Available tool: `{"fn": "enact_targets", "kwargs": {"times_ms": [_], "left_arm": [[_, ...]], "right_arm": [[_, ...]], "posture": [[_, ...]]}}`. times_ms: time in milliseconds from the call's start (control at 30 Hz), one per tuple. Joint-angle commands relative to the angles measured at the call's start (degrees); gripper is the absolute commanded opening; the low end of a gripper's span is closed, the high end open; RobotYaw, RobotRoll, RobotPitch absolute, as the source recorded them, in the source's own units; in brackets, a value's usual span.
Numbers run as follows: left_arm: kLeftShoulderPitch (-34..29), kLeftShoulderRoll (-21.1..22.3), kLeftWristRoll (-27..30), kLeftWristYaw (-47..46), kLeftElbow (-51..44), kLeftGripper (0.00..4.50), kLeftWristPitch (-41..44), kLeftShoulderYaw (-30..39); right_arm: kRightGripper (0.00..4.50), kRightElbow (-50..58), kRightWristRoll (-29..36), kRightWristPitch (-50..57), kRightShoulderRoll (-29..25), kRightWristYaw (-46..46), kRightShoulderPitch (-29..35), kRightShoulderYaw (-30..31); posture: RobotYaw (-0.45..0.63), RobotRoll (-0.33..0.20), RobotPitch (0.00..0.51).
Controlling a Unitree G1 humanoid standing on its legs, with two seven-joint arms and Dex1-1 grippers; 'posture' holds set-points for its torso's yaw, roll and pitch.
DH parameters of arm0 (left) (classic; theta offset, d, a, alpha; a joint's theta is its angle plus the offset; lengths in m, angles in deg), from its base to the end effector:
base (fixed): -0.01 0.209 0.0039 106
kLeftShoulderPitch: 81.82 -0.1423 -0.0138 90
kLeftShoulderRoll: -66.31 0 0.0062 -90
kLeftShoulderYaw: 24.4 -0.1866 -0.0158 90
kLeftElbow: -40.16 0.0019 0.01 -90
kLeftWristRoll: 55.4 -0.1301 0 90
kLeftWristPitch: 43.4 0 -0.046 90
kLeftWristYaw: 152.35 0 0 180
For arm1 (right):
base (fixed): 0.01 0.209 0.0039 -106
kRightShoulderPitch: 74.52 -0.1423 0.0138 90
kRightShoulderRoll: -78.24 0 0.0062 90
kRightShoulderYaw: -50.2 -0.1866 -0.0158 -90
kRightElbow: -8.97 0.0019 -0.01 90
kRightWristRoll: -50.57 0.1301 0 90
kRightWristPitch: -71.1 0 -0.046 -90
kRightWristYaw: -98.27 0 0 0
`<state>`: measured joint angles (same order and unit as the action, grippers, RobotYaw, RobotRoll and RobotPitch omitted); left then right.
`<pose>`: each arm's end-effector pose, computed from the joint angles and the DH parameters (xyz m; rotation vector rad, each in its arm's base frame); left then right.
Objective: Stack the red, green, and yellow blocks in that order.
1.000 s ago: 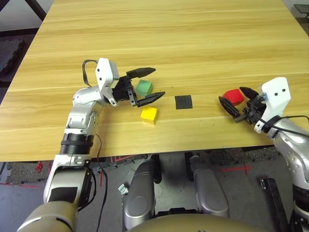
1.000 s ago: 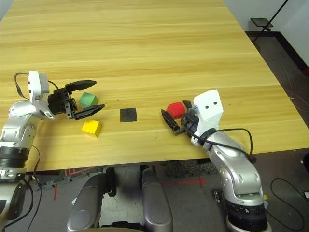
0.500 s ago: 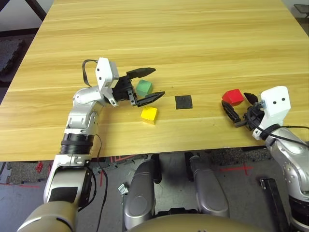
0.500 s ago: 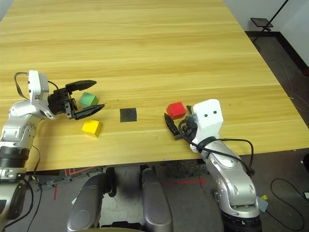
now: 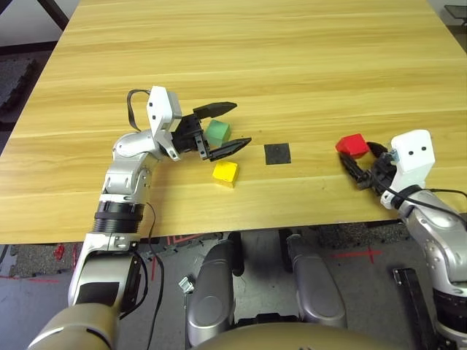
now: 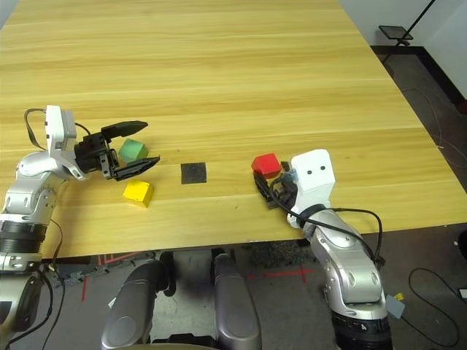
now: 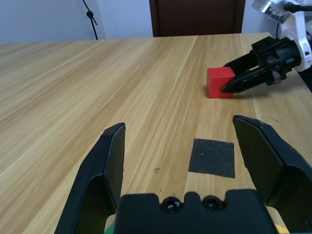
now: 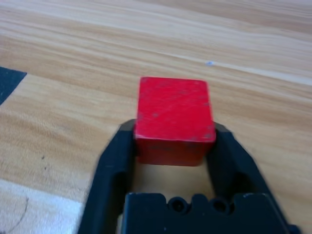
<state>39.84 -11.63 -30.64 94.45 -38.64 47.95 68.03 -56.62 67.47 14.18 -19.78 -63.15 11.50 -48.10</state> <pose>0.2868 0.2265 0.1658 0.2337 -0.2957 -1.1686 0.1966 -0.2221 0.1235 -0.1389 0.0831 0.3089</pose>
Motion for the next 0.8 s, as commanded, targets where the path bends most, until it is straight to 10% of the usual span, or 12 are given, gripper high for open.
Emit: {"fn": "enact_targets", "kwargs": {"times_ms": [33,800], "left_arm": [[-0.3,0.1,-0.1,-0.2,-0.6,4.50,0.4,-0.3],[-0.6,-0.1,-0.6,-3.0,-1.7,4.50,-0.3,-0.1]], "right_arm": [[2.04,-2.1,-0.4,-1.5,-0.7,2.1,-1.4,1.6],[2.04,-21.4,4.1,-11.3,-16.7,50.4,-29.5,16.5]], "posture": [[0.16,-0.006,0.304],[0.24,-0.008,0.279]]}}
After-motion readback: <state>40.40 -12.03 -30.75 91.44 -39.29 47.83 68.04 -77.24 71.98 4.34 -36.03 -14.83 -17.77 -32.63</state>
